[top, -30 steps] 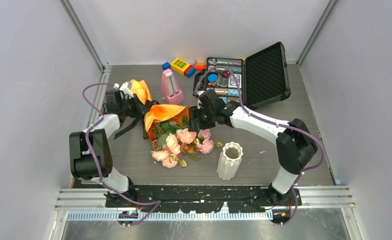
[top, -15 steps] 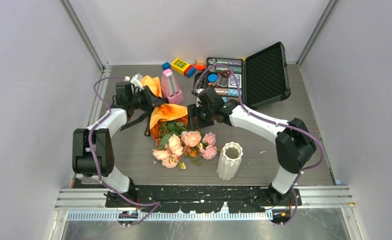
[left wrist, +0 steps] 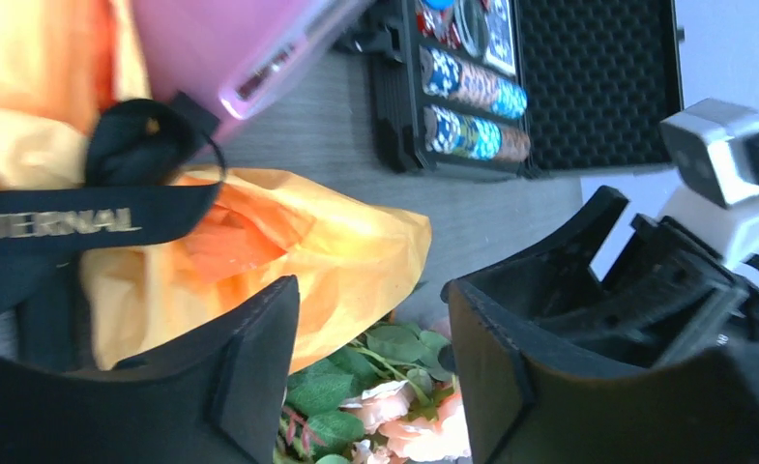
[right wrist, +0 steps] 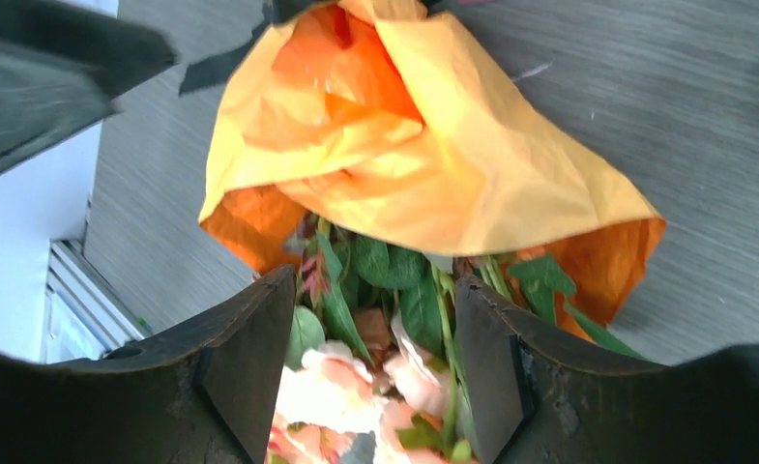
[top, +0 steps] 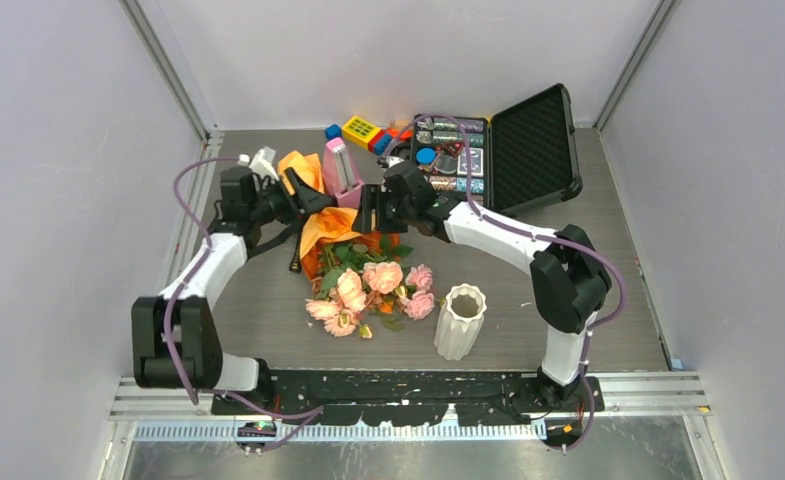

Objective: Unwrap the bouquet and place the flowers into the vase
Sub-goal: Untie the ribbon from the wrapping paper.

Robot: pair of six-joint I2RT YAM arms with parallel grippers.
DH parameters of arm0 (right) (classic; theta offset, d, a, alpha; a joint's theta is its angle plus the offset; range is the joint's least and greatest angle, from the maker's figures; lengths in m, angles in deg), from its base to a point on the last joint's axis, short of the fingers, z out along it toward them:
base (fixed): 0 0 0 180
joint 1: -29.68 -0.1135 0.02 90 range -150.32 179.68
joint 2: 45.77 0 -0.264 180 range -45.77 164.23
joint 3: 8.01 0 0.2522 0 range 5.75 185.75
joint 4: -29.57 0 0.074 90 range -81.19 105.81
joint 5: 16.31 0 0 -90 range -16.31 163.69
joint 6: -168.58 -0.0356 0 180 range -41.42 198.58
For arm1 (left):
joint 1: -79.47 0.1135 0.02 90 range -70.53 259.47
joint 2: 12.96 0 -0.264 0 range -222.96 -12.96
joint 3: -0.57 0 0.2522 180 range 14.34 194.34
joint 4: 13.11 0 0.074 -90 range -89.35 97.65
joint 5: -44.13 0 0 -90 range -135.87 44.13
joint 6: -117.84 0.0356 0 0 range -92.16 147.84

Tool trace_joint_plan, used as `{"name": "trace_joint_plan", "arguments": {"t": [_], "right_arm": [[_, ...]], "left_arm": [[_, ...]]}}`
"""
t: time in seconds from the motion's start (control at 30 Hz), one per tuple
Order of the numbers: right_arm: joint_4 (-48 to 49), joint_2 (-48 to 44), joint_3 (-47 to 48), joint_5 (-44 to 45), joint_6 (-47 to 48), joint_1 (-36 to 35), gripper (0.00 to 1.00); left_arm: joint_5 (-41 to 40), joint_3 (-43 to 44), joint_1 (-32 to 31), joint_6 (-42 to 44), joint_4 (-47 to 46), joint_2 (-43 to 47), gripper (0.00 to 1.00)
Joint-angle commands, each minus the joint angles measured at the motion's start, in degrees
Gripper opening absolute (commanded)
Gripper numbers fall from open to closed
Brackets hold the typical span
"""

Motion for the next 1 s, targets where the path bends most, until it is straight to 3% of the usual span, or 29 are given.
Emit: {"name": "trace_joint_plan", "arguments": {"t": [0.0, 0.2, 0.97], "right_arm": [[9.5, 3.1, 3.9, 2.2, -7.1, -0.3, 0.67], [15.2, 9.0, 7.3, 0.2, -13.0, -0.4, 0.67], [21.9, 27.3, 23.5, -3.8, -24.8, -0.6, 0.57]], "left_arm": [[-8.9, -2.3, 6.1, 1.7, 7.3, 6.6, 0.64], [-7.3, -7.0, 14.1, 1.4, 9.2, 9.9, 0.67], [-9.3, -12.5, 14.8, 3.5, 11.7, 14.4, 0.66]]}}
